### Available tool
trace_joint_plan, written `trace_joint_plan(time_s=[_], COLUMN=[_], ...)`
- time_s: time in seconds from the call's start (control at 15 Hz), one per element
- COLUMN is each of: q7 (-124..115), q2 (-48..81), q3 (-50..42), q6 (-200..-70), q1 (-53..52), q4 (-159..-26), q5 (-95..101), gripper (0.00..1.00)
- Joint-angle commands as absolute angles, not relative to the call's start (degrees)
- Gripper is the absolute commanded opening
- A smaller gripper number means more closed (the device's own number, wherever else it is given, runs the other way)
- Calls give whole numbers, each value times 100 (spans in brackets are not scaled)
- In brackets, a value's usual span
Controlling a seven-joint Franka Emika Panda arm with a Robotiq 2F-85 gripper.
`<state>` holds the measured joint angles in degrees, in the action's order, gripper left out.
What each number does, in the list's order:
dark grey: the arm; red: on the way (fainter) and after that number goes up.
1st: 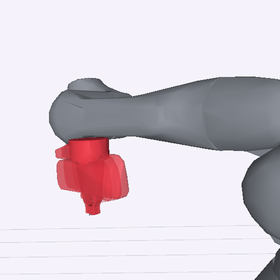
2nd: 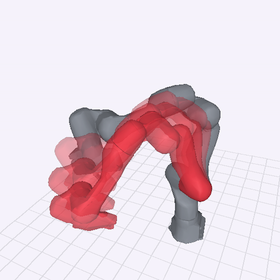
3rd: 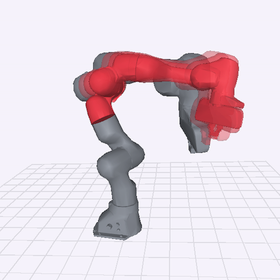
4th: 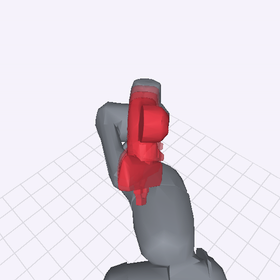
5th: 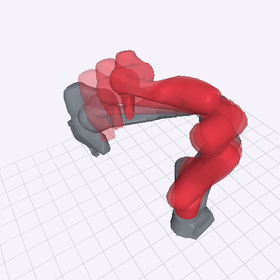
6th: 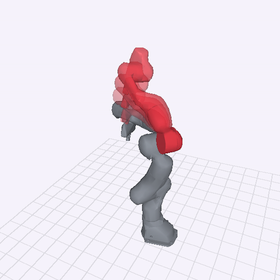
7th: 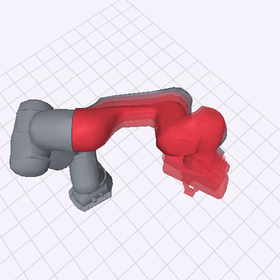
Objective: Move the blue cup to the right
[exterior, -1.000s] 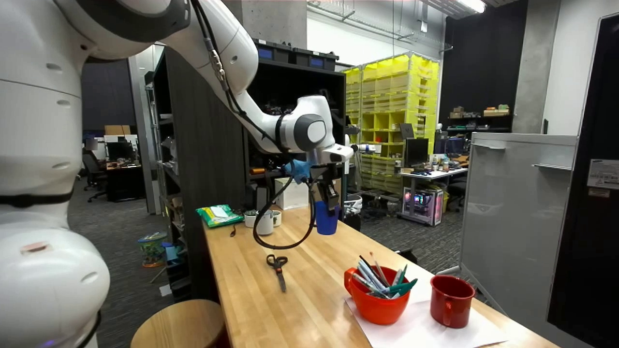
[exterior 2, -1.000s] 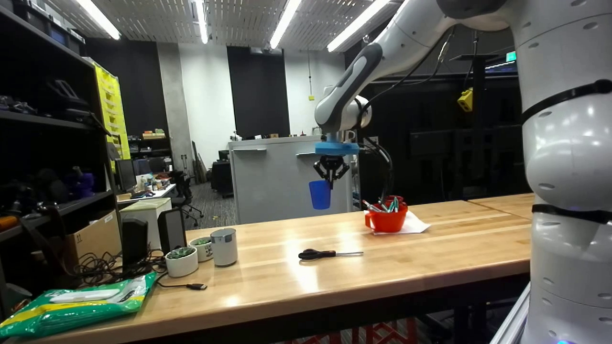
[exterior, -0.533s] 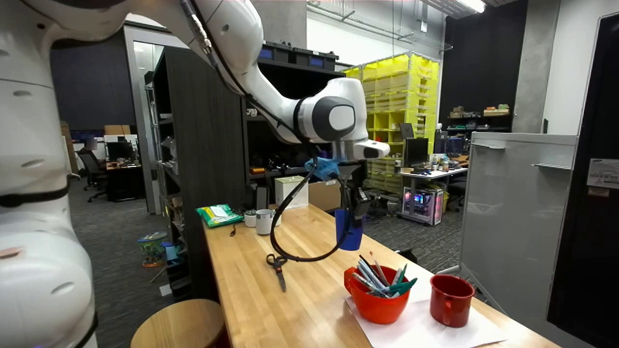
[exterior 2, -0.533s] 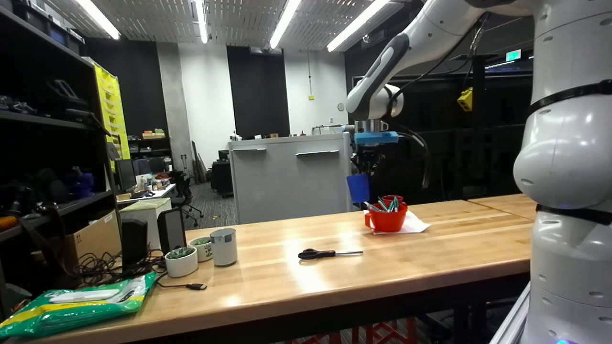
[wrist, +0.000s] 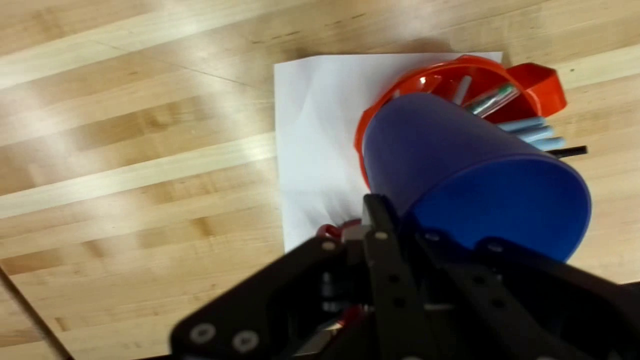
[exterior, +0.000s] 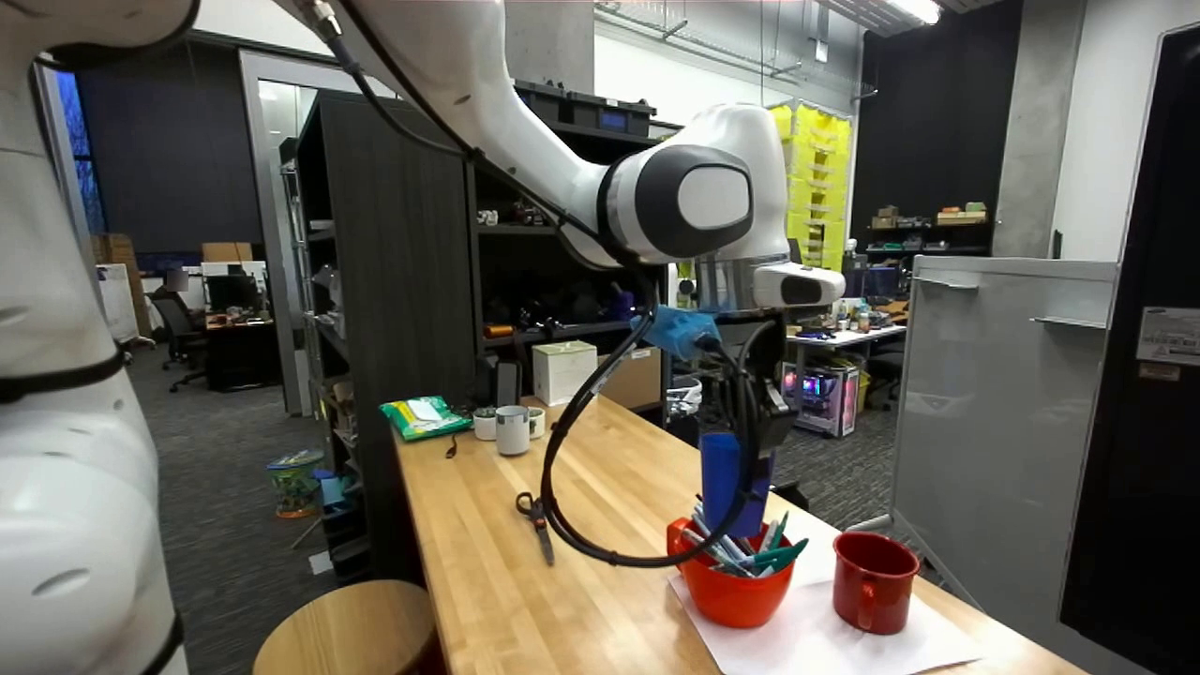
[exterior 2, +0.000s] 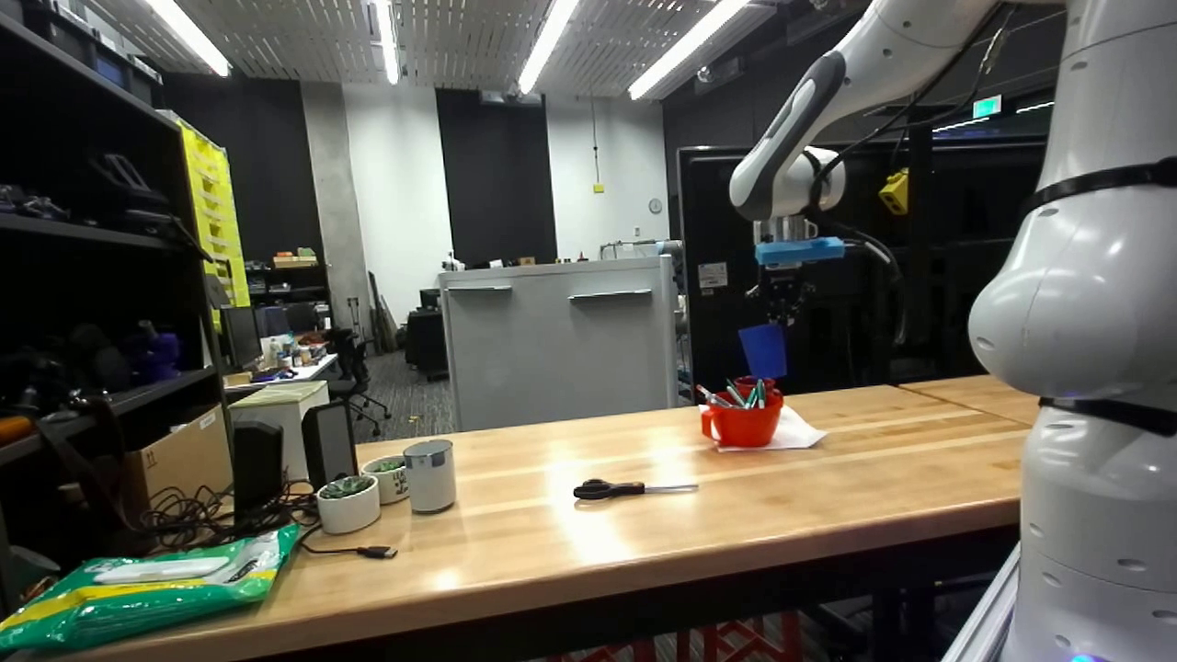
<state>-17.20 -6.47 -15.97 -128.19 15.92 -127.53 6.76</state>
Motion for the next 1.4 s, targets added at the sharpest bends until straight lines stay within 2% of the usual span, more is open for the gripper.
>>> trace_joint_plan(time_s=[0.0, 0.47, 0.6, 1.33], q7=[-1696, -1641, -1620, -824], q2=[-673, -730, -672, 112], q3=[-1596, -1628, -1662, -2727], q6=[-12809, -12812, -12812, -13267], q1=[1696, 1762, 1791, 2650], q4=[-12768, -12825, -12761, -12207], q5=[702, 715, 717, -171], gripper=[5, 5, 1, 1])
